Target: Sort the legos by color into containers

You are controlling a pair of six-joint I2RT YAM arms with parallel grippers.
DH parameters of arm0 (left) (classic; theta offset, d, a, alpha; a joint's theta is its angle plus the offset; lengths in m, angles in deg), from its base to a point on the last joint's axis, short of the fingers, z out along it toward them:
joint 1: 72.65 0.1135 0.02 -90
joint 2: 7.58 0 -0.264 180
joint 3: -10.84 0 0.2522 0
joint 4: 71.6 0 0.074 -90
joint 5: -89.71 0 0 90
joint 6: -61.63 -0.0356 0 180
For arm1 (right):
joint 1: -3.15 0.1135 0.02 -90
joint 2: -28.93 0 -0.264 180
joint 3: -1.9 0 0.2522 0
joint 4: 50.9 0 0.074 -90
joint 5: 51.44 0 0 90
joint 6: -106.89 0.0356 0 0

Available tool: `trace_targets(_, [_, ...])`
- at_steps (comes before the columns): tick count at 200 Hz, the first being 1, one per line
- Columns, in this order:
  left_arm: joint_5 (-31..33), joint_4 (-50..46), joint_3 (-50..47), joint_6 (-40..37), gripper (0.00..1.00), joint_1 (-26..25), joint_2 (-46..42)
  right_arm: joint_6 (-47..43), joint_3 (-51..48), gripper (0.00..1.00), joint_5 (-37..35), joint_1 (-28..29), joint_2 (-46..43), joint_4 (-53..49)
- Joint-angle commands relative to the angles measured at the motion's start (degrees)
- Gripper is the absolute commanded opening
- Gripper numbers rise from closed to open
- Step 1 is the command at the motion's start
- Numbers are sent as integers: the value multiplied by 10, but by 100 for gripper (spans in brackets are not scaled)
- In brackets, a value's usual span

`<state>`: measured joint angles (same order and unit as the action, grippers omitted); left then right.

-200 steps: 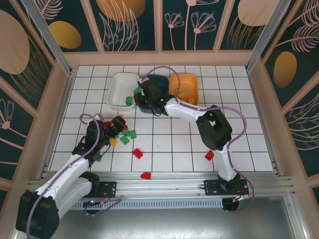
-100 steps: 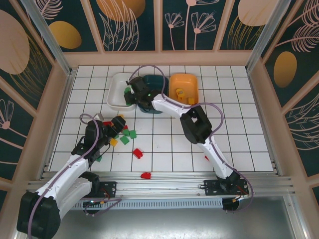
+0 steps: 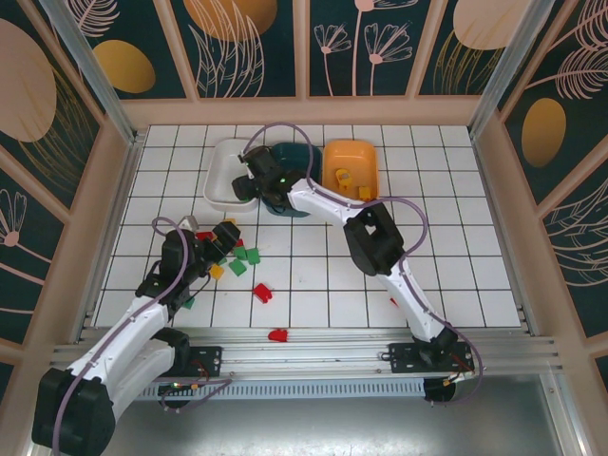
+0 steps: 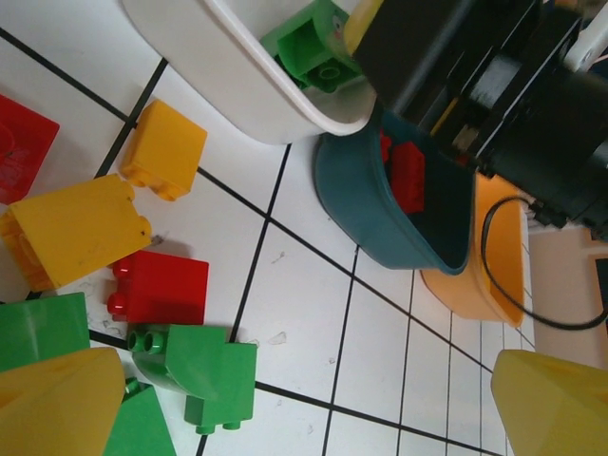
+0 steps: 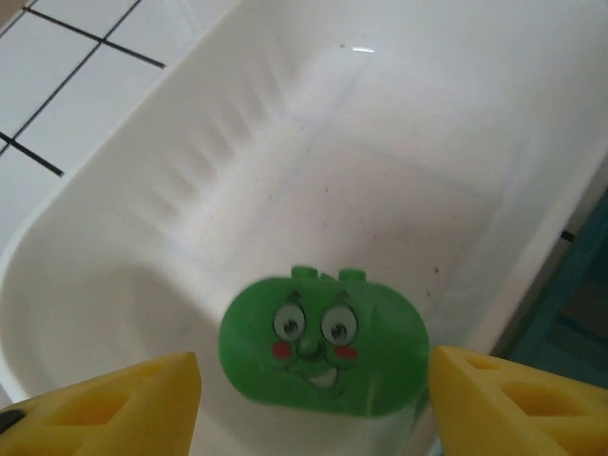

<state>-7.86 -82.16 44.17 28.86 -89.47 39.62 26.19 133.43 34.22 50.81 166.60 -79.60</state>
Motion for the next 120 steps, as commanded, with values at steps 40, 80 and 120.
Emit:
trace_targets(40, [-59, 82, -26, -1, 99, -4, -16, 89, -355, 65, -132, -11, -344, 77])
trace_targets(80, [-29, 142, -3, -28, 99, -117, 67, 232, -628, 66, -196, -72, -588, 6])
trace_targets(120, [-21, 220, 18, -46, 98, -208, 139, 359, -784, 70, -213, -138, -785, -145])
